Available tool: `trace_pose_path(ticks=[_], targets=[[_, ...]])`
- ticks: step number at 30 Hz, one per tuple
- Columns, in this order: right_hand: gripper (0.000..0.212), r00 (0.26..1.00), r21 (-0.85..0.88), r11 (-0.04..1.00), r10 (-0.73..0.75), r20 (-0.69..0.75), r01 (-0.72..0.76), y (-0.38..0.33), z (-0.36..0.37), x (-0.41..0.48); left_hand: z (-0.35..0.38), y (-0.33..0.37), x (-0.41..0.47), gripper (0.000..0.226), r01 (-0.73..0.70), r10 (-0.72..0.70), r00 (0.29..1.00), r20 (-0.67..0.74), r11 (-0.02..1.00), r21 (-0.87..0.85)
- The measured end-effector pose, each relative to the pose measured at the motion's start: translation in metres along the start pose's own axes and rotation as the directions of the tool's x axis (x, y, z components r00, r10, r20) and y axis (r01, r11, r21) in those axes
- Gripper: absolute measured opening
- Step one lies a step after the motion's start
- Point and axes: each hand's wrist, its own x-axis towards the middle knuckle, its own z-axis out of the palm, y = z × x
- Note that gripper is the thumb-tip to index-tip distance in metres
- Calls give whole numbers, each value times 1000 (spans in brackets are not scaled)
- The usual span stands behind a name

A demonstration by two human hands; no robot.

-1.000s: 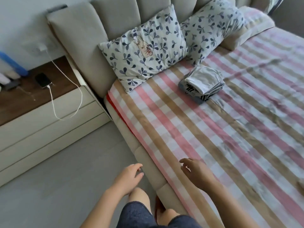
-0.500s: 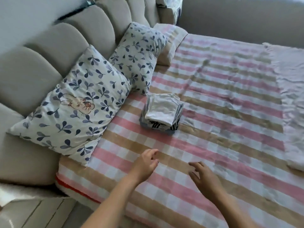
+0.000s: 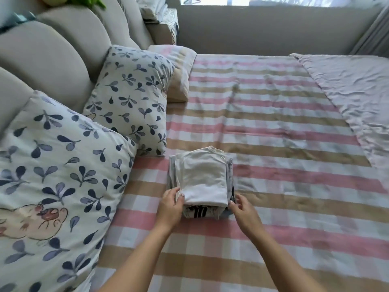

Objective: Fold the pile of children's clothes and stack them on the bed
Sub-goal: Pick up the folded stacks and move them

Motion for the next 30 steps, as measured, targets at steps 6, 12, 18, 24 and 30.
trace_pose_path(ticks=[6,12,18,24,30], targets=[[66,982,84,983,173,-82,-166,29,55,112,50,-56,92,63,120,-119,992,-44,992,35],[100,969,170,968,208,-132,-185,53,78,168,72,-99,152,97,217,-219,975,-36,974,-58],[92,962,202,953,250,-107,-226,61,77,176,82,-113,154,85,263,-277,960,-47,945,-196],[88,972,246,942,236,2,-229,62,72,176,74,-108,159,48,302,-255,951,175,887,-349],[93,981,237,953,195,1,-189,65,73,176,82,-99,154,58,246,-188,967,173,865,-437]])
